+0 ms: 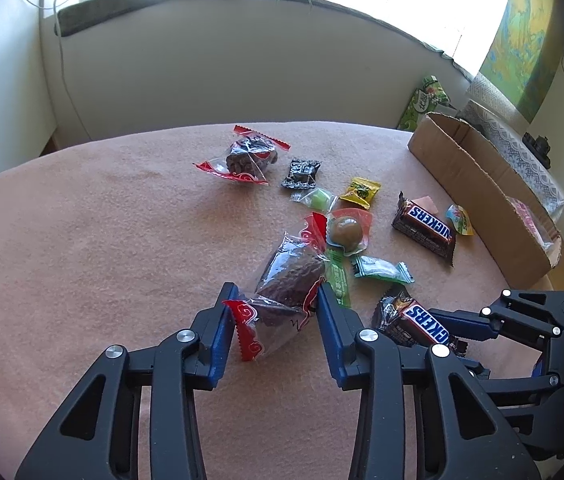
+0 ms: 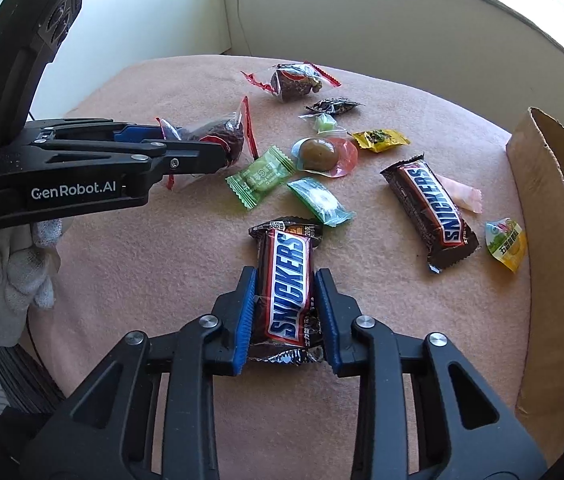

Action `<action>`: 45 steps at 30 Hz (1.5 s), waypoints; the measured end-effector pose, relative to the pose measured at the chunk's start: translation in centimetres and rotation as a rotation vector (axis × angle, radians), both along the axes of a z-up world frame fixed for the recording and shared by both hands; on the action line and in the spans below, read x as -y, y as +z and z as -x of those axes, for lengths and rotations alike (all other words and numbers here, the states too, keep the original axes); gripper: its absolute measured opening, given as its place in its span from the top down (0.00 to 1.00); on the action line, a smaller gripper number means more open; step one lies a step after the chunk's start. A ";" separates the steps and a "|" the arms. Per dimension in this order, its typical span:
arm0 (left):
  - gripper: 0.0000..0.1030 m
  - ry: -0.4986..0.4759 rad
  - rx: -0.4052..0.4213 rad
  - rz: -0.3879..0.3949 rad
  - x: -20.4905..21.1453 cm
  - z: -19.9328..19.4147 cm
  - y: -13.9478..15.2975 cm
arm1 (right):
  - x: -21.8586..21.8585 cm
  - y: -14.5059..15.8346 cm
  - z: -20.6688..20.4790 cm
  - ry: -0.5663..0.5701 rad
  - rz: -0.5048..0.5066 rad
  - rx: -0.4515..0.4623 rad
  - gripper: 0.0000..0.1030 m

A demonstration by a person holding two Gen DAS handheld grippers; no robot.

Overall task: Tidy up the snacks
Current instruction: 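Carry the Snickers bar into the box with the right gripper while the left carries the candy bag there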

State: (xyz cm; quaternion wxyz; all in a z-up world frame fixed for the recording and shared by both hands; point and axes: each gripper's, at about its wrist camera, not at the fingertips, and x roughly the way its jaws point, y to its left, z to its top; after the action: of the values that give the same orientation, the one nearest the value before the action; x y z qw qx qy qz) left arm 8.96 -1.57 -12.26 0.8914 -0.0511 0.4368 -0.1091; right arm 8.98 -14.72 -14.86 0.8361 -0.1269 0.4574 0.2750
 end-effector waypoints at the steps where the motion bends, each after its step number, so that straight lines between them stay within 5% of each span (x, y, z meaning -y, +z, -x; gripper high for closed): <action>1: 0.64 0.005 0.001 0.009 -0.2 0.1 0.1 | 0.0 0.0 0.0 -0.001 -0.003 0.000 0.71; 16: 0.64 0.034 0.062 0.088 -0.4 0.9 3.1 | 3.0 3.7 1.5 -0.031 -0.085 0.042 0.71; 34: 0.64 -0.072 0.127 0.150 8.1 -3.1 5.8 | 13.0 8.7 -2.6 -0.219 -0.117 0.146 0.71; 45: 0.64 -0.144 0.127 0.164 13.9 -6.5 6.3 | 18.4 9.2 -6.2 -0.326 -0.112 0.173 0.71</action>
State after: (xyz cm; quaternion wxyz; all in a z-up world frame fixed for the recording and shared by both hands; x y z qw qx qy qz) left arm 15.45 -15.50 -5.91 0.9001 -0.0852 0.3716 -0.2110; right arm 15.19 -33.13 -5.66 0.9116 -0.0276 0.3820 0.1492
